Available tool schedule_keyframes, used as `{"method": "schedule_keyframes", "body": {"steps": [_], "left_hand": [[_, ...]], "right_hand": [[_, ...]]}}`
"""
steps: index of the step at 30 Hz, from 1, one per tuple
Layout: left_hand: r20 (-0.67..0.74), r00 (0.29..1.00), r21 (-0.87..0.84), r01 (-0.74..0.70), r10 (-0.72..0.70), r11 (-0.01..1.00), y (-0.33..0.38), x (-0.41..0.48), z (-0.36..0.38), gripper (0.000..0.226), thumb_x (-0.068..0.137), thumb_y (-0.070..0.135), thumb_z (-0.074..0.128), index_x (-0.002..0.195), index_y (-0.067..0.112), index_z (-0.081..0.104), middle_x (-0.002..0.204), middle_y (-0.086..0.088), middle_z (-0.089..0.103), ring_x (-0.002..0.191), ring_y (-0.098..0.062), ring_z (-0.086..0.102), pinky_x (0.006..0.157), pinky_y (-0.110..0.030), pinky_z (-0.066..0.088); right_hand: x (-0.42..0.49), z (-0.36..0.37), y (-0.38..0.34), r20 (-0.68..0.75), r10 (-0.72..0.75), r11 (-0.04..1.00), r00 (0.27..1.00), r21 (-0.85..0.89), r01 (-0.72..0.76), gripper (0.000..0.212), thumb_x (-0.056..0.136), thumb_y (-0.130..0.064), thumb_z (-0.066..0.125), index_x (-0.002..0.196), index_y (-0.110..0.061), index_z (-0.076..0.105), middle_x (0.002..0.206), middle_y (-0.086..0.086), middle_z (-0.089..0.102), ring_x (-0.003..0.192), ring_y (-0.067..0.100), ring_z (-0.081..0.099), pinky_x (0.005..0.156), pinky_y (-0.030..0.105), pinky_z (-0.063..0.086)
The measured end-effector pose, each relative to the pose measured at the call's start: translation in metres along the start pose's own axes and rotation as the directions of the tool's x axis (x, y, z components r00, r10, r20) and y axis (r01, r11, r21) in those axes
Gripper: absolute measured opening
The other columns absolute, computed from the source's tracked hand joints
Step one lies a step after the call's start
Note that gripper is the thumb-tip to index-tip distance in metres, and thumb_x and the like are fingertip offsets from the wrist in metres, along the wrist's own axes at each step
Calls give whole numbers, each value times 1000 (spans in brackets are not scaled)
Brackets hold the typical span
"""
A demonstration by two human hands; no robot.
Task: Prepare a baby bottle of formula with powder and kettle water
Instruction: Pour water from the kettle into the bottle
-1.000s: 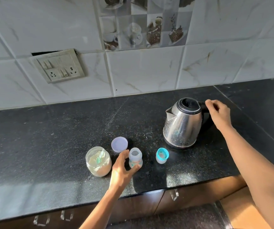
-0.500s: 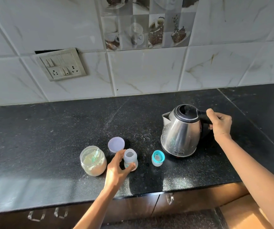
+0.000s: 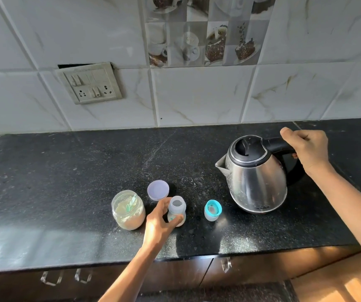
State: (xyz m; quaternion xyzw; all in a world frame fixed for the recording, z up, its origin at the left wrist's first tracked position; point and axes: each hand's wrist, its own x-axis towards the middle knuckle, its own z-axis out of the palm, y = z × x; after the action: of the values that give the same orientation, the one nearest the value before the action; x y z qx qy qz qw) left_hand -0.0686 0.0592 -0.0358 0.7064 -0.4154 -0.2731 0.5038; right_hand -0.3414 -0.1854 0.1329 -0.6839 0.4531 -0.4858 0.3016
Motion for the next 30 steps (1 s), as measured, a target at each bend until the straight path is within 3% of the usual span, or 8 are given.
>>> {"method": "schedule_keyframes", "body": {"steps": [3, 6, 11, 13, 16, 21, 25, 30], "left_hand": [[-6, 1000, -35, 16, -16, 999, 4, 4, 0, 46, 74, 16, 80, 108, 38, 57, 107, 23, 66, 105, 9, 57, 83, -3, 40], [-2, 1000, -43, 11, -11, 999, 13, 7, 0, 45, 73, 18, 80, 106, 37, 57, 107, 23, 66, 103, 12, 56, 82, -2, 40], [22, 999, -40, -36, 37, 999, 24, 11, 2, 44, 73, 20, 81, 109, 32, 59, 104, 24, 66, 100, 12, 57, 81, -2, 39], [25, 999, -38, -40, 41, 998, 30, 12, 3, 45, 72, 23, 81, 110, 31, 60, 103, 25, 66, 99, 14, 56, 80, -1, 38], [43, 998, -13, -35, 36, 999, 37, 15, 3, 47, 72, 27, 81, 112, 35, 58, 102, 28, 64, 98, 16, 56, 77, 0, 38], [55, 998, 61, -34, 31, 998, 39, 18, 3, 47, 68, 38, 79, 107, 47, 55, 102, 32, 64, 97, 14, 57, 82, -9, 42], [46, 999, 82, -27, 24, 996, 38, 19, 3, 50, 65, 41, 78, 109, 45, 56, 103, 29, 65, 99, 10, 57, 87, -20, 47], [58, 998, 130, -25, 18, 991, 37, 21, 3, 53, 62, 46, 75, 112, 44, 56, 106, 25, 65, 100, 7, 59, 88, -24, 49]], "right_hand": [[-2, 5, -20, 69, -73, 996, 995, -46, 77, 55, 80, -40, 65, 47, -1, 47, 35, -4, 31, 35, 10, 30, 39, 18, 27], [-3, 12, -34, 112, -105, 991, 988, -77, 114, 63, 75, -48, 64, 52, 10, 51, 36, -3, 30, 38, 10, 29, 41, 22, 27], [-8, 25, -54, 199, -158, 968, 967, -159, 191, 70, 75, -53, 62, 54, 13, 50, 46, 25, 35, 46, 22, 32, 48, 31, 25], [-9, 29, -61, 234, -167, 962, 958, -173, 210, 66, 75, -52, 62, 50, 8, 50, 44, 20, 34, 45, 19, 31, 47, 29, 24], [-9, 35, -70, 257, -183, 948, 949, -208, 240, 58, 72, -54, 62, 45, -4, 53, 37, -3, 31, 41, 11, 29, 44, 23, 22], [-9, 43, -86, 311, -249, 895, 917, -288, 340, 44, 75, -49, 66, 48, -15, 65, 38, 5, 48, 39, 12, 38, 48, 29, 31], [-10, 46, -93, 345, -264, 865, 901, -328, 379, 43, 75, -49, 68, 48, -16, 65, 36, -3, 44, 40, 12, 40, 48, 30, 34], [-13, 53, -101, 382, -286, 809, 879, -394, 435, 47, 72, -57, 64, 47, -17, 64, 36, 0, 43, 40, 15, 41, 45, 27, 33]]}}
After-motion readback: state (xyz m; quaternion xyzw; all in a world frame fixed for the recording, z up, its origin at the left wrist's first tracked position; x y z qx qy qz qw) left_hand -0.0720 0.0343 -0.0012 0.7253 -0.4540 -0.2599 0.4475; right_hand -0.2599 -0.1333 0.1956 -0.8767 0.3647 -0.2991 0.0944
